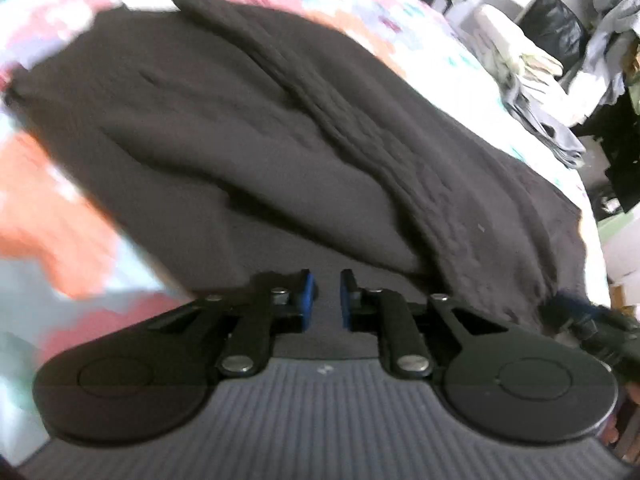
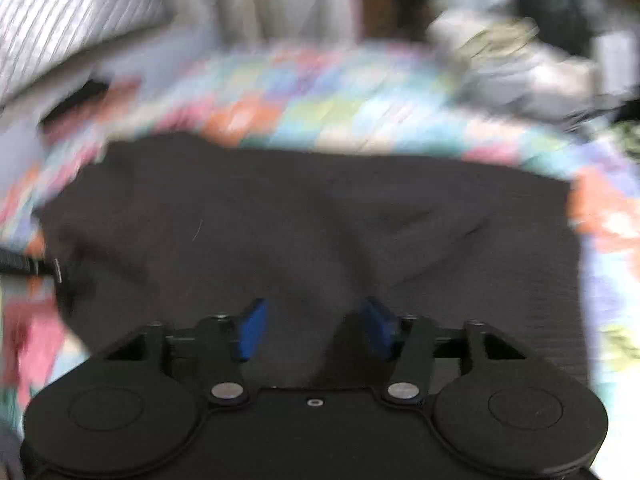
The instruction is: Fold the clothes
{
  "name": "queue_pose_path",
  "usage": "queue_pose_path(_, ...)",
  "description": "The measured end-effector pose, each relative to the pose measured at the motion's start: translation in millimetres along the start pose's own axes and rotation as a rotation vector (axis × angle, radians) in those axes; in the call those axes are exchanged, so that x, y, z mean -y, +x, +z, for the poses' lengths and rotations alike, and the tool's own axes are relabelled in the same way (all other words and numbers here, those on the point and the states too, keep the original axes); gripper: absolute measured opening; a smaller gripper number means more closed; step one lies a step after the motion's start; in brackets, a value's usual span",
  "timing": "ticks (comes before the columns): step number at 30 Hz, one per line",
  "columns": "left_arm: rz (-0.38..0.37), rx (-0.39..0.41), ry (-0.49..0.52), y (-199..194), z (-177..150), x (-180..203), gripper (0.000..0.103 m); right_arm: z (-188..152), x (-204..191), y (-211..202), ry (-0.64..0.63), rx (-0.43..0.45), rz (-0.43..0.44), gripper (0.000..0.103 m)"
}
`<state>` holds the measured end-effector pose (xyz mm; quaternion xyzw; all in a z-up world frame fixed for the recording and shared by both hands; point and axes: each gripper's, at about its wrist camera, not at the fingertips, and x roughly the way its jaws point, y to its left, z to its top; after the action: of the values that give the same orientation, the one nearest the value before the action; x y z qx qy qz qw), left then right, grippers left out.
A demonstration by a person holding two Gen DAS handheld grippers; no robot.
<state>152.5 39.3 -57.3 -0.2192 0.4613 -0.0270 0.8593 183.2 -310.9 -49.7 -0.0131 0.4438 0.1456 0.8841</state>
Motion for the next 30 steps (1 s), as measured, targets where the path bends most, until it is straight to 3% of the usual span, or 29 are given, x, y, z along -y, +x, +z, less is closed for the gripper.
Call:
queue_pose_path(1,-0.015,0.008,-0.02,-7,7,-12,0.019,1,-9,11,-0.042,-0.041,-0.026,0.062)
queue_pose_path(4,-0.088,0.096,-0.119,-35,37,-76,0.026,14,-45,-1,-0.226,0.008,-0.036,0.061)
queue_pose_path(5,-0.09,0.135,-0.144,-44,47,-97,0.032,21,-55,-7,-0.265,0.035,-0.026,0.062)
queue_pose_path(6,-0.06,0.183,-0.155,-52,55,-117,0.043,31,-63,-13,-0.277,0.064,-0.016,0.062)
queue_pose_path(7,-0.023,0.225,-0.174,-58,61,-136,0.048,42,-70,-16,-0.278,0.089,0.0,0.062)
queue_pose_path(10,0.067,0.248,-0.279,-56,68,-185,0.05,71,-89,-11,-0.264,0.133,0.117,0.063)
queue_pose_path(13,0.014,0.257,-0.378,-43,64,-220,0.05,92,-116,4,-0.281,0.113,0.217,0.063)
queue_pose_path(17,-0.006,0.289,-0.401,-23,69,-229,0.057,101,-146,16,-0.323,0.087,0.286,0.063)
queue_pose_path(18,0.004,0.306,-0.382,-20,72,-227,0.065,100,-149,18,-0.329,0.085,0.293,0.063)
queue_pose_path(21,0.08,0.335,-0.318,-5,84,-218,0.071,93,-147,23,-0.321,0.072,0.298,0.063)
queue_pose_path(22,0.099,0.338,-0.302,1,86,-215,0.066,94,-144,27,-0.313,0.062,0.292,0.063)
queue_pose_path(23,0.11,0.35,-0.288,5,86,-211,0.047,95,-141,31,-0.301,0.051,0.283,0.063)
queue_pose_path(24,0.101,0.362,-0.28,5,85,-207,0.017,95,-138,35,-0.288,0.042,0.272,0.063)
queue_pose_path(27,-0.014,0.389,-0.298,3,84,-192,0.015,99,-124,42,-0.23,0.024,0.251,0.063)
queue_pose_path(30,-0.099,0.449,-0.22,-18,85,-156,0.015,106,-105,43,-0.138,0.027,0.251,0.063)
